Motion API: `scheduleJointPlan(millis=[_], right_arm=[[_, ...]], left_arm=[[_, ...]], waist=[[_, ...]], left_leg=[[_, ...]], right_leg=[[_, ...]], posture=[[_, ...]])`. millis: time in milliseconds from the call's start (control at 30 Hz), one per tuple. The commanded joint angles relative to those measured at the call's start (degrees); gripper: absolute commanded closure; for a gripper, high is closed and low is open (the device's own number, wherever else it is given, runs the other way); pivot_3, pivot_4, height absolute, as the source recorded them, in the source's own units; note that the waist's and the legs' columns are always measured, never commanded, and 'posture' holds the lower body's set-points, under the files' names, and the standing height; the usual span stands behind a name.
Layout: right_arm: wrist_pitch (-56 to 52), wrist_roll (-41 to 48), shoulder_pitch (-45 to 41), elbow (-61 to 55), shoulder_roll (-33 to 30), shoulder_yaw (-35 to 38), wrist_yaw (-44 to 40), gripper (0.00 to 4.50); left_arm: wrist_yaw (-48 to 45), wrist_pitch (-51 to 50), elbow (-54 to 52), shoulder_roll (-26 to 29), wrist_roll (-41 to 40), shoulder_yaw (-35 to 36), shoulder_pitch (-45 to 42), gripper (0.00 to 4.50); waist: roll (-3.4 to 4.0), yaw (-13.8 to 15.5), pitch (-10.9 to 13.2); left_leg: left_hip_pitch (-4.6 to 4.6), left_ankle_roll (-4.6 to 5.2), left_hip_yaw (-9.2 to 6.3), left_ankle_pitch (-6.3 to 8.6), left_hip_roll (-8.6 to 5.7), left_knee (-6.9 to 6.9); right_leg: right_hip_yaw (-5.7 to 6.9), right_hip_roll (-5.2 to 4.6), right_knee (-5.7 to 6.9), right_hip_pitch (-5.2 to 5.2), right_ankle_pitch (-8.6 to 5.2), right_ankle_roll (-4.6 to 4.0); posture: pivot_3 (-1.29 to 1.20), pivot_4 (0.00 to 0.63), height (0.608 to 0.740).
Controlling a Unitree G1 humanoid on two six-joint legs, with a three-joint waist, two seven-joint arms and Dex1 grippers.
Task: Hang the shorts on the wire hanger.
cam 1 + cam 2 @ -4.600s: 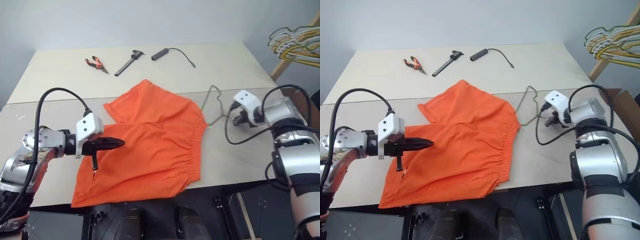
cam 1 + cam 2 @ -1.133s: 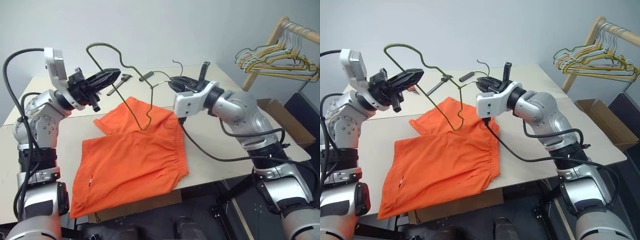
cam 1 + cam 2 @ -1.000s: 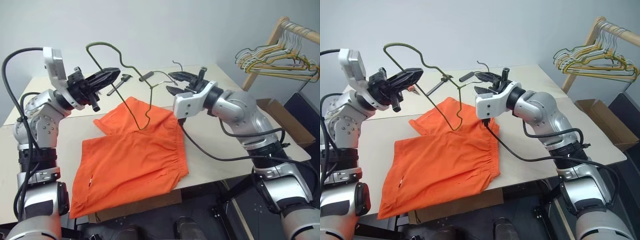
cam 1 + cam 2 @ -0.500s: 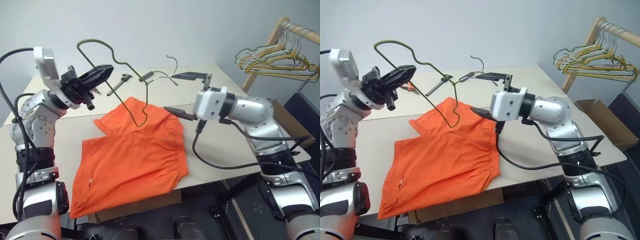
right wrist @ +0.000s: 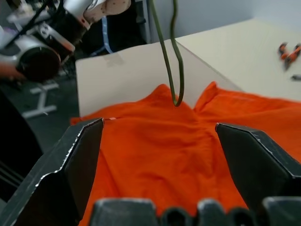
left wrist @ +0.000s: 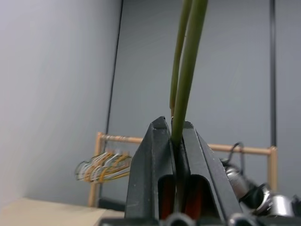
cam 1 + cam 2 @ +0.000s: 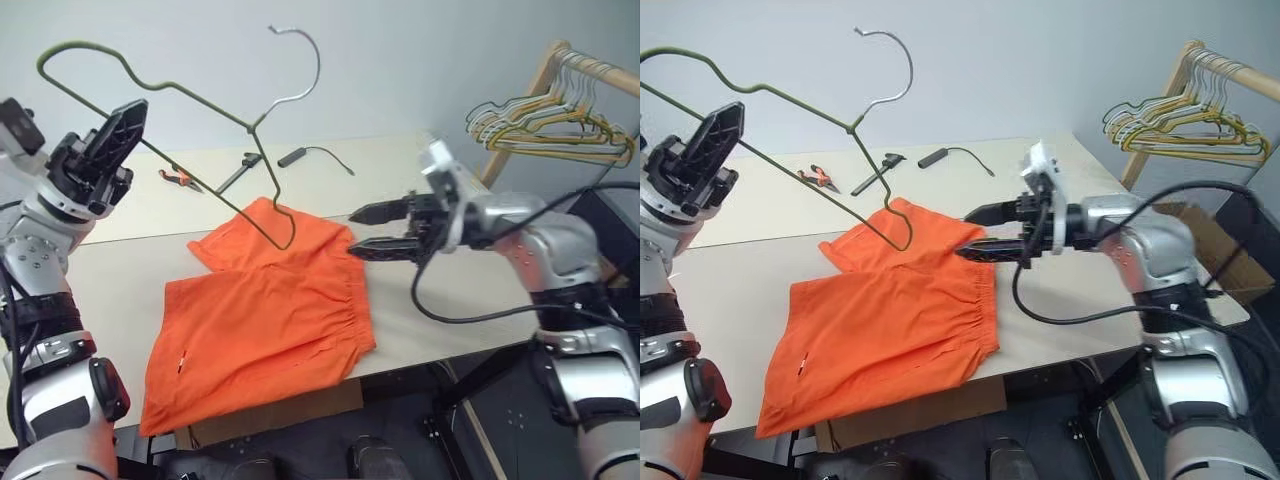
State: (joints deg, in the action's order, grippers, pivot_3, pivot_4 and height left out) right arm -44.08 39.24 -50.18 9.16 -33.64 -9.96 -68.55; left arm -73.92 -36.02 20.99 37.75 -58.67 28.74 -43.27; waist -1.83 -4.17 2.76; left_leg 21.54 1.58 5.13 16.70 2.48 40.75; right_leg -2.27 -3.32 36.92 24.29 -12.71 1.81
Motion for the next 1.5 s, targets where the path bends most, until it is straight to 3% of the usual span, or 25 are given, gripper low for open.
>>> scheduleJointPlan(millis=[33,433,800,900,1233,1267,1467,1500], right_arm=[[-0.7,-2.3,-3.2,3.5,2.8,-0.4,0.4,0.04],[-2.3,-4.2,-5.3,5.4,12.7,0.3,3.9,0.04],[-2.6,-6.8,-7.2,6.5,16.2,-0.9,3.7,0.04],[-2.6,-7.4,-7.7,7.4,16.8,-0.9,3.7,0.6],[-2.4,-9.9,-7.8,8.4,16.5,-1.5,3.0,4.28],[-2.5,-10.0,-7.8,8.5,16.5,-1.4,3.0,4.47],[-2.6,-9.9,-7.2,8.2,16.3,-0.6,3.2,4.47],[-2.6,-9.7,-7.2,8.0,16.3,-0.4,3.2,4.49]], left_arm=[[1.3,-1.2,-2.0,-0.6,-2.9,2.1,-1.1,4.5],[4.3,-1.3,-6.5,-4.1,-4.0,2.3,1.2,4.5],[4.8,-0.8,-7.1,-5.3,-3.9,2.0,1.6,4.5],[4.8,-0.7,-7.6,-5.5,-3.6,1.7,2.0,4.5],[4.7,0.2,-8.0,-5.4,-2.5,1.1,2.6,4.5],[4.7,0.2,-8.0,-5.4,-2.3,1.1,2.6,4.5],[5.6,3.1,-8.7,-5.6,0.4,-0.3,3.0,4.5],[5.7,2.7,-8.8,-5.6,0.5,-0.6,3.2,4.24]], waist=[[0.0,0.0,0.0],[0.02,0.0,0.0],[0.02,-0.2,0.0],[0.02,-0.5,0.0],[0.02,-1.5,0.0],[0.03,-1.5,0.0],[0.02,-1.5,0.0],[0.03,-1.5,0.0]], left_leg=[[0.11,0.0,-0.02,0.0,0.0,0.0],[0.36,-0.07,-0.11,-0.04,-0.05,0.04],[0.38,-0.09,-0.13,-0.04,-0.05,0.03],[0.39,-0.09,-0.14,-0.04,-0.05,0.03],[0.41,-0.1,-0.2,-0.05,-0.06,0.03],[0.4,-0.09,-0.2,-0.05,-0.06,0.03],[0.4,-0.1,-0.21,-0.04,-0.05,0.03],[0.4,-0.1,-0.21,-0.04,-0.06,0.03]], right_leg=[[0.02,0.0,0.05,0.06,0.0,0.0],[0.13,-0.06,0.16,0.16,0.04,0.05],[0.16,-0.06,0.16,0.16,0.04,0.05],[0.16,-0.06,0.16,0.16,0.04,0.05],[0.19,-0.06,0.16,0.16,0.04,0.05],[0.19,-0.06,0.16,0.16,0.04,0.05],[0.19,-0.06,0.16,0.16,0.04,0.05],[0.19,-0.06,0.16,0.16,0.04,0.05]], posture=[[-0.03,0.0,0.74],[-0.04,0.0,0.74],[-0.04,0.0,0.74],[-0.04,0.0,0.74],[-0.04,0.0,0.74],[-0.05,0.0,0.74],[-0.04,0.0,0.74],[-0.04,0.0,0.74]])
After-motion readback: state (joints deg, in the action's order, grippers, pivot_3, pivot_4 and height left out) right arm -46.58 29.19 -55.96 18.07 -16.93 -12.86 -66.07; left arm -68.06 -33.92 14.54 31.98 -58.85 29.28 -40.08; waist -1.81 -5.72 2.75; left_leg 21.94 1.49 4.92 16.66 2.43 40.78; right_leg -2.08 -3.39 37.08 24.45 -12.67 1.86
